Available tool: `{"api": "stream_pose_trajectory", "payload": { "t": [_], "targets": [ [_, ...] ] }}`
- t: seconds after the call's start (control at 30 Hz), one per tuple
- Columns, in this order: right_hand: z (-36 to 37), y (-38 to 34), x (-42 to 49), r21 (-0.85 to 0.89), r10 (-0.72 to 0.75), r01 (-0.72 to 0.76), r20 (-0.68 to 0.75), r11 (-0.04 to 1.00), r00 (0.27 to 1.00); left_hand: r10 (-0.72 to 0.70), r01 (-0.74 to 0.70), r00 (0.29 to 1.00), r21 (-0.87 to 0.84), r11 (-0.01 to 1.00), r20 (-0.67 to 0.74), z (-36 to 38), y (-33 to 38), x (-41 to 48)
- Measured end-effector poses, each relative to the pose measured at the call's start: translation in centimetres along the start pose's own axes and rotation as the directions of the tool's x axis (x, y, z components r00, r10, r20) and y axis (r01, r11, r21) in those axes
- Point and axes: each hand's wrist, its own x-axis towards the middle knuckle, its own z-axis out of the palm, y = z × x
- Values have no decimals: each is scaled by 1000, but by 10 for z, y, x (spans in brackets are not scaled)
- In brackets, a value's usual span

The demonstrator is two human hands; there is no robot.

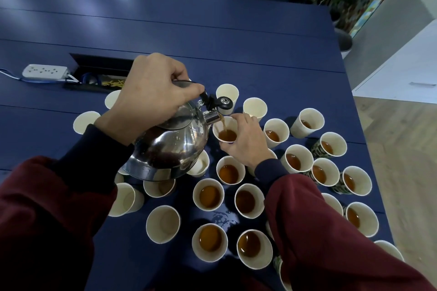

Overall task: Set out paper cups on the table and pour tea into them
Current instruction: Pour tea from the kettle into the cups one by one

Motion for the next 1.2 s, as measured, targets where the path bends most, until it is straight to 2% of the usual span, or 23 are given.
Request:
{"api": "stream_pose_trajectory", "payload": {
  "t": [0.2,0.33,0.4,0.5,0.57,0.67,0.77,0.83,0.93,1.03,1.2],
  "targets": [
    [8,2,5,-38,65,-61,113,997,992,-23,22,1000,-67,997,-11,1,-6,0],
    [-1,4,8,17,90,-96,229,995,969,-61,57,998,-137,989,-24,1,-7,0],
    [-14,5,14,44,90,-98,163,994,983,-68,62,997,-154,986,-33,0,-7,0],
    [-36,11,28,42,41,-35,-138,998,990,-78,69,996,-179,981,-44,0,-7,1],
    [-44,18,40,-43,42,-52,-210,998,977,-79,69,996,-191,979,-46,0,-6,3],
    [-47,29,57,-276,139,-137,-13,951,990,-75,65,996,-197,978,-45,-1,-7,7],
    [-42,39,63,-347,220,-147,182,926,958,-80,71,996,-201,977,-34,-1,-9,10],
    [-36,43,62,-340,215,-138,203,930,955,-84,76,996,-205,976,-30,-1,-11,12],
    [-35,46,66,-333,199,-141,145,932,969,-95,83,995,-237,968,-39,-1,-15,15],
    [-36,48,70,-249,192,-154,138,956,972,-96,80,994,-252,964,-51,-3,-17,16],
    [-41,26,61,165,162,-160,-3,973,987,-79,66,996,-243,968,-45,-12,-18,14]
  ]
}}
